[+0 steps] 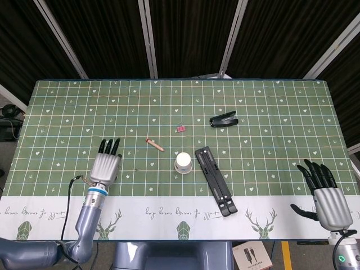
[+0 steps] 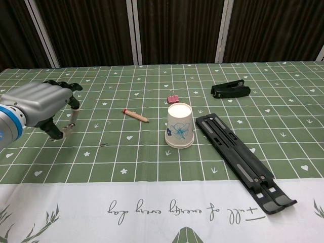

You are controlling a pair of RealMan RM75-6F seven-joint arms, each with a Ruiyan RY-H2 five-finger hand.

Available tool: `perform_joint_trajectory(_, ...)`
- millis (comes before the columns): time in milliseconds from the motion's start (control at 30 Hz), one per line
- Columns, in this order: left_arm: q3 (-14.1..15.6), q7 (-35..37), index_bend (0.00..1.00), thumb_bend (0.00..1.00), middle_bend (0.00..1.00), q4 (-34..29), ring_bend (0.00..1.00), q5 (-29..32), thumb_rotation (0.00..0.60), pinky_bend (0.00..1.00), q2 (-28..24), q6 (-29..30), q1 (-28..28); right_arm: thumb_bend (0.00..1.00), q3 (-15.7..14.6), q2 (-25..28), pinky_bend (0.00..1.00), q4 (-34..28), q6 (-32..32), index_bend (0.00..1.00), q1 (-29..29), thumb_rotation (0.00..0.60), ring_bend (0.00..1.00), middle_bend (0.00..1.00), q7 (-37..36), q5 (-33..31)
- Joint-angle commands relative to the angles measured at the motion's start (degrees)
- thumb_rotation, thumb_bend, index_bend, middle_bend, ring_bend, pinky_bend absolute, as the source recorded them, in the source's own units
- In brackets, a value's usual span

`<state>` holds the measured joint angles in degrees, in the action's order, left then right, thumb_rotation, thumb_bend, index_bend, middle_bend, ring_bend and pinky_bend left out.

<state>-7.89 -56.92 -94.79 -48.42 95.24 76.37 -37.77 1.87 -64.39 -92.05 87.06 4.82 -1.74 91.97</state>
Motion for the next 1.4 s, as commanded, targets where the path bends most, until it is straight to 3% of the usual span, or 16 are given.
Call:
perform_joint_trajectory(33, -0.8, 3.0, 0.57, 0.38, 0.00, -0.6, 0.00, -1.5, 0.600, 0.00, 0.2, 0.5, 0.4, 0.02, 0.0, 0.0, 0.03, 0.0, 0.0, 0.10, 0.0, 0.600, 0.00, 0.00, 0.0, 0.1)
perform_joint_trajectory(367, -1.6, 9.9, 0.57, 0.38, 0.00, 1.0, 0.00, -5.9, 0.600, 0.00, 2.6, 0.7, 1.1, 0.02, 0.0, 0.0, 0.03, 0.1, 0.0, 0.10, 0.1, 0.600, 0.00, 0.00, -0.1, 0.2)
perform_joint_trajectory(800, -2.1, 9.7, 0.58, 0.38, 0.00, 0.5, 0.00, -7.3, 0.600, 0.00, 4.6, 1.2, 0.8, 0.02, -0.1, 0.0, 0.03, -0.2, 0.4, 0.10, -0.2, 0.600, 0.00, 0.00, 0.4, 0.3)
perform_joint_trajectory(1400, -2.2, 13.2, 0.58, 0.38, 0.00, 7.1, 0.00, -8.7, 0.600, 0.00, 10.9, -0.4, 0.4, 0.02, -0.2, 0.2, 0.03, 0.2, 0.8, 0.10, -0.6, 0.600, 0.00, 0.00, -0.3, 0.2)
